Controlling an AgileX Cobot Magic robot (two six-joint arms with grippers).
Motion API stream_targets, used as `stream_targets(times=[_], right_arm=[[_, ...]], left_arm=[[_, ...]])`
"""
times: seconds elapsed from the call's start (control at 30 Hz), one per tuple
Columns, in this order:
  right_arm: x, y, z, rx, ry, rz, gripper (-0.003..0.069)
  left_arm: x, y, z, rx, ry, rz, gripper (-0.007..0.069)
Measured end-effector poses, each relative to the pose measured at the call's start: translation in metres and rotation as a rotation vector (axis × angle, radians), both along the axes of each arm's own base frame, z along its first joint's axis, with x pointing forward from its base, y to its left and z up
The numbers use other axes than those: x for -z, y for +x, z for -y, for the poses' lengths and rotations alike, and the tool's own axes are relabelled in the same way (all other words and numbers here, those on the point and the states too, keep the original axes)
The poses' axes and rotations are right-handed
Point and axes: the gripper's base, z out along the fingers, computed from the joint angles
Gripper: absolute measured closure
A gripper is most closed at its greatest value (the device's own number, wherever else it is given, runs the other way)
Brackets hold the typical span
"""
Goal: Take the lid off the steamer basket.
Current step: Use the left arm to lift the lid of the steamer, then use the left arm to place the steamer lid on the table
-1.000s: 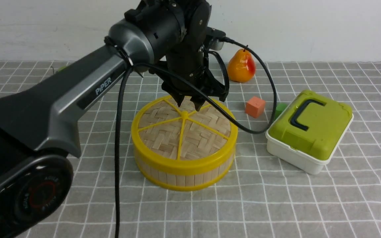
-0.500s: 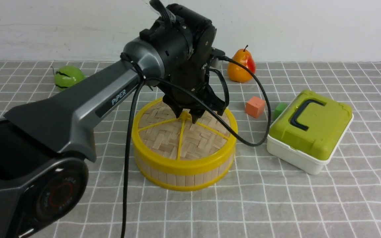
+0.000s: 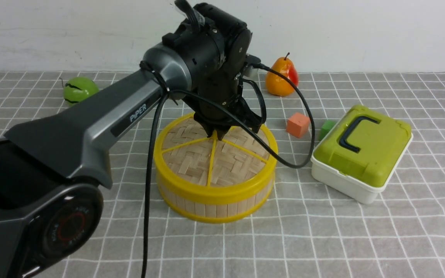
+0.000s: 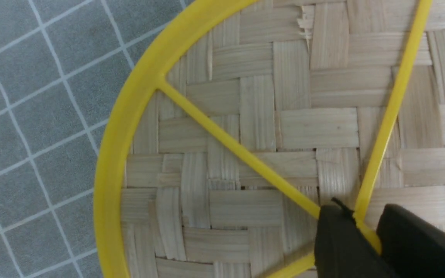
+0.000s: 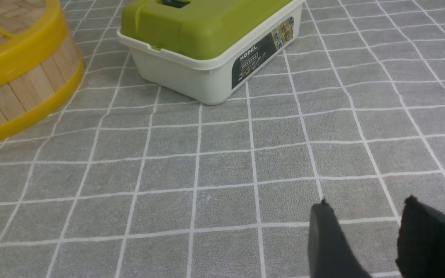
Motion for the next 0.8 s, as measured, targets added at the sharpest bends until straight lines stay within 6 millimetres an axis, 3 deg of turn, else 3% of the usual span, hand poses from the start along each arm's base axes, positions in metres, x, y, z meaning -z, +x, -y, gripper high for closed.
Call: stream_targets(times=[0.17, 0.3, 0.33, 0.37, 0.47, 0.57, 0.6, 0.7, 0.8], right_arm=[[0.000, 0.000, 0.000, 0.000, 0.000, 0.000, 0.0418], [0.000, 0.000, 0.000, 0.000, 0.000, 0.000, 0.0418], [0.000, 0.000, 0.000, 0.000, 0.000, 0.000, 0.0418], [0.000, 0.000, 0.000, 0.000, 0.000, 0.000, 0.0418], [0.000, 0.000, 0.000, 0.000, 0.000, 0.000, 0.0418], [0.000, 0.000, 0.000, 0.000, 0.000, 0.000, 0.0418], [0.000, 0.000, 0.000, 0.000, 0.000, 0.000, 0.0418], [0.000, 0.000, 0.000, 0.000, 0.000, 0.000, 0.0418], [0.000, 0.000, 0.000, 0.000, 0.000, 0.000, 0.0418]], left_arm=[[-0.009, -0.002, -0.001, 0.005, -0.011, 0.013, 0.0517], [-0.056, -0.013, -0.018, 0.009, -0.064, 0.087, 0.0517], [-0.077, -0.017, -0.030, -0.006, -0.088, 0.123, 0.0517], [-0.081, -0.018, -0.033, -0.009, -0.093, 0.129, 0.0517], [-0.141, -0.030, -0.084, -0.091, -0.154, 0.249, 0.0517], [-0.181, -0.044, -0.127, -0.171, -0.185, 0.340, 0.0517], [-0.183, -0.045, -0.130, -0.176, -0.187, 0.345, 0.0517], [-0.208, -0.060, -0.176, -0.274, -0.194, 0.406, 0.0517], [-0.202, -0.066, -0.207, -0.357, -0.179, 0.372, 0.0517]])
